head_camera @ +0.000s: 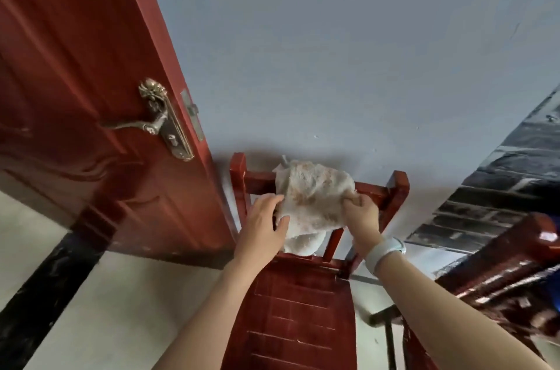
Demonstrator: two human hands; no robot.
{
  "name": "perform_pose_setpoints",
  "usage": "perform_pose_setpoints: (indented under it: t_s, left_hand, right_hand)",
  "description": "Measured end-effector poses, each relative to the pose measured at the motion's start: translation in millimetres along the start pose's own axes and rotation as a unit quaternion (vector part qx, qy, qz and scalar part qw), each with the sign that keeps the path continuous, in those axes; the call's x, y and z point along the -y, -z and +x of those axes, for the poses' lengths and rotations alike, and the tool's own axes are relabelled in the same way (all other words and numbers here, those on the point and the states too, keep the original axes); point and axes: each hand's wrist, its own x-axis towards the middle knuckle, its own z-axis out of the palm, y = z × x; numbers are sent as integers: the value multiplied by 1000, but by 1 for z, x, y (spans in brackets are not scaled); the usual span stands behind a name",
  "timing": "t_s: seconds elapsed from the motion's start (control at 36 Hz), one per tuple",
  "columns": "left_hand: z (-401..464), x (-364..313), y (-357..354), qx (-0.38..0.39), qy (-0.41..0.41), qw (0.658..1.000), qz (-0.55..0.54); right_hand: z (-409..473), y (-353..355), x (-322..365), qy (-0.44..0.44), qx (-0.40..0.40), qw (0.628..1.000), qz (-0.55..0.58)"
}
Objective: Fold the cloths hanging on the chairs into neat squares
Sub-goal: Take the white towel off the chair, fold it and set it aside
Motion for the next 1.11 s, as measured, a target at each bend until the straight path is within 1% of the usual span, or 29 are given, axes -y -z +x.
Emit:
perform_pose_setpoints:
  t_s: [0.06, 0.17, 0.22, 0.31, 0.39, 0.44, 0.53, 0.61, 0.67, 0.72, 0.75, 0.81, 0.83, 0.86, 0.89, 0.92, 0.94, 1.0, 1.03, 1.06, 1.11]
  left_hand:
    - [14, -1, 2, -12, -32, 999, -14]
    - [36, -23, 11, -22, -100, 992, -69]
    - [43, -45, 20, -18, -133, 986, -94]
    - [47, -80, 32, 6, -180, 976, -124]
    - [45, -118, 42, 17, -223, 963, -151]
    - [37, -145, 51, 56, -230, 955, -178]
    - [13, -182, 62, 135, -231, 937, -225]
    - [-16, -211, 61, 177, -207, 930, -245]
    - [-36, -227, 57, 181, -197, 928, -259]
    - [-54, -237, 51, 155, -187, 936, -256]
    - [-60, -239, 47, 138, -179, 941, -253]
    - [-71, -242, 41, 110, -158, 949, -251]
    - [-77, -244, 39, 109, -146, 951, -251]
    - [-80, -244, 36, 114, -132, 952, -251]
    - [-84, -244, 34, 121, -118, 954, -246]
    - [-87, -244, 31, 123, -107, 958, -235]
    - [-90, -243, 28, 120, -97, 964, -216]
    - [-95, -237, 20, 104, -79, 976, -177]
    - [-98, -233, 15, 98, -66, 979, -167]
    - [-101, -228, 10, 99, -50, 980, -165]
    - [-105, -217, 2, 111, -7, 975, -193]
  right_hand:
    - [-9, 8, 22, 88, -10, 996, -33]
    - [-26, 41, 72, 228, 59, 969, -81]
    - [-31, 59, 95, 280, 82, 946, -144]
    - [-45, 90, 123, 355, 89, 900, -235]
    - [-69, 121, 145, 416, 91, 860, -281]
    - [-90, 142, 155, 437, 84, 847, -292]
    - [-125, 171, 159, 462, 57, 849, -249]
    - [-155, 196, 151, 480, 28, 852, -208]
    - [-169, 212, 140, 469, 5, 863, -188]
    - [-178, 226, 127, 453, -7, 879, -149]
    - [-182, 231, 118, 433, 1, 893, -127]
    - [-189, 240, 95, 359, 56, 925, -107]
    - [-191, 242, 81, 312, 94, 939, -114]
    - [-192, 243, 65, 270, 117, 946, -139]
    - [-192, 243, 48, 246, 116, 948, -168]
    - [-192, 243, 32, 234, 92, 950, -186]
    - [-194, 241, 17, 226, 46, 955, -187]
    - [-200, 237, -10, 191, -58, 967, -155]
    - [-203, 235, -23, 157, -76, 976, -129]
    - [-207, 232, -38, 107, -58, 988, -100]
    - [-219, 222, -57, -21, 36, 997, -65]
